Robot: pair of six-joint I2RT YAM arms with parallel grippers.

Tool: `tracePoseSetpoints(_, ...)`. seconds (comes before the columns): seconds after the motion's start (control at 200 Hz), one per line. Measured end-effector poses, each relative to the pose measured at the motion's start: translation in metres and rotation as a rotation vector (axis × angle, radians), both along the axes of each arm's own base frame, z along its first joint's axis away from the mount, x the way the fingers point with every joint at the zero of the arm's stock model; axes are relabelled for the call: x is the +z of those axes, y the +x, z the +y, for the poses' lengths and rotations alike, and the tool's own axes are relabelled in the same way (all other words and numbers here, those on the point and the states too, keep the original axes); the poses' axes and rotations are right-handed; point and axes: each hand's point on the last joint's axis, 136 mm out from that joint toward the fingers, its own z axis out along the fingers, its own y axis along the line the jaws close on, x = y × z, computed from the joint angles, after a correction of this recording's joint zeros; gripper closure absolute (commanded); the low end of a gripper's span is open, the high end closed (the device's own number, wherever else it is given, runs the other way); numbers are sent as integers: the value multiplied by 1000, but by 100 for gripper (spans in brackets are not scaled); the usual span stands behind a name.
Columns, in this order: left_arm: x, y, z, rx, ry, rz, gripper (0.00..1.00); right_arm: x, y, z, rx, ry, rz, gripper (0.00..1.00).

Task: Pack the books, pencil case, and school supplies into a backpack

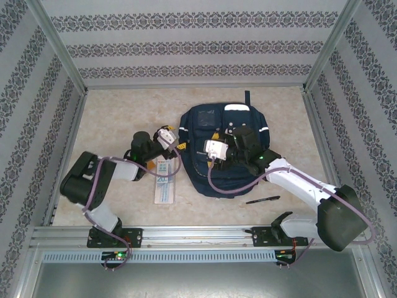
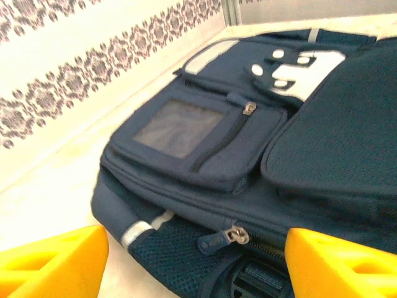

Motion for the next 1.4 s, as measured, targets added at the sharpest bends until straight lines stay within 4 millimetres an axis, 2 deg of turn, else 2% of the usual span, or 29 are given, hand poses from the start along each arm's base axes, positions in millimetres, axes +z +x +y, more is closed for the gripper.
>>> tracePoseSetpoints(0.095,30,0,12,82,-13,25,16,19,13,-3,-205,147,101,2)
tracePoseSetpoints(0.145,49,9,25,185,-36,73,10,34,20,-5,-330,266,174,2)
tracePoseSetpoints(0.23,81,24,47,367,-91,170,7,51,28,-9,-500,482,320,2)
tracePoseSetpoints(0.295,97,27,63,481,-136,256,7,55,33,-10,-573,632,459,3)
tracePoseSetpoints(0.35,97,25,77,565,-167,351,7,51,37,-7,-632,718,565,3)
tracePoseSetpoints(0.425,77,16,99,684,-195,523,8,33,35,8,-686,747,692,6)
tracePoseSetpoints(0.53,21,-13,136,867,-223,809,15,10,19,48,-685,695,824,17)
tracePoseSetpoints(0.625,-24,-49,163,1011,-272,1035,21,4,10,75,-658,671,888,26)
tracePoseSetpoints(0.74,-57,-82,183,1132,-316,1198,25,4,10,96,-621,659,937,35)
tracePoseSetpoints(0.819,-68,-90,189,1175,-349,1250,28,1,11,107,-602,643,964,40)
tracePoseSetpoints(0.914,-84,-90,194,1200,-394,1322,37,-2,8,118,-584,615,989,41)
tracePoseSetpoints(0.959,-93,-88,194,1199,-409,1357,39,-5,4,124,-574,598,1000,41)
tracePoseSetpoints(1.084,-117,-81,185,1156,-445,1446,51,-4,-7,136,-533,561,1005,45)
tracePoseSetpoints(1.159,-119,-77,181,1129,-463,1456,63,-1,-13,142,-509,551,999,48)
tracePoseSetpoints(1.259,-115,-70,178,1091,-479,1435,87,1,-19,148,-480,536,990,50)
tracePoseSetpoints(1.359,-110,-67,177,1062,-469,1411,100,2,-23,150,-465,520,984,49)
tracePoseSetpoints(1.399,-105,-66,177,1048,-465,1391,100,3,-23,150,-462,510,979,48)
